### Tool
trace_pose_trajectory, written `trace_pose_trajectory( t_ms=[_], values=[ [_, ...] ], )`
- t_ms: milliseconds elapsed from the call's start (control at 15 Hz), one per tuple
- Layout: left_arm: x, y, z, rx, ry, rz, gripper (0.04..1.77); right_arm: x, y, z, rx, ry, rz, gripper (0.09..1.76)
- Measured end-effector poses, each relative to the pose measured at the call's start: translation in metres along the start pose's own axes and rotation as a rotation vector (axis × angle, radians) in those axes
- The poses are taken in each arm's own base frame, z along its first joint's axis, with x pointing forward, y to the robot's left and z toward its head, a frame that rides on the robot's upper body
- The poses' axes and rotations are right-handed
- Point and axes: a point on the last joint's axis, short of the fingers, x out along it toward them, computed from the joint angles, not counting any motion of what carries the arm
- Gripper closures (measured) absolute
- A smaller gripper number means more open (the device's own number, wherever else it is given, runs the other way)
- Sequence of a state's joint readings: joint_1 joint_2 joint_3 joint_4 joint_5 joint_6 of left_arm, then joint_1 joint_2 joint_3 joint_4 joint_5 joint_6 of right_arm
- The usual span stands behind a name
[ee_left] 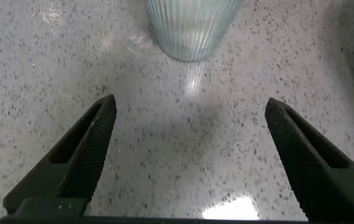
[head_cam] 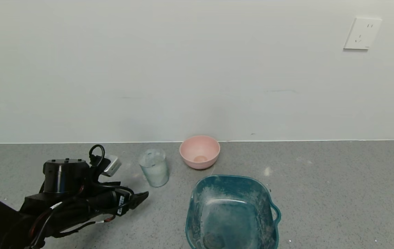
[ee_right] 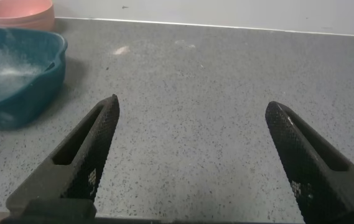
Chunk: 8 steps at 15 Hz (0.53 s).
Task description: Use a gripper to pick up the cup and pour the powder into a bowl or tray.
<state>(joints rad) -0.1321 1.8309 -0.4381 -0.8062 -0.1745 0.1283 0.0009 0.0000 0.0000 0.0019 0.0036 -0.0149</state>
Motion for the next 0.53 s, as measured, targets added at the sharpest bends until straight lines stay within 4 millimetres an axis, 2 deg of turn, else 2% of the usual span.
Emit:
trace_pose_trajectory(
  t_ms=[533],
  values=[
    [0.043, -0.001, -0.007, -0.021, -0.145, 0.0, 0.09, 0.0, 0.0, 0.0, 0.0, 0.0, 0.0, 0.14]
  ],
)
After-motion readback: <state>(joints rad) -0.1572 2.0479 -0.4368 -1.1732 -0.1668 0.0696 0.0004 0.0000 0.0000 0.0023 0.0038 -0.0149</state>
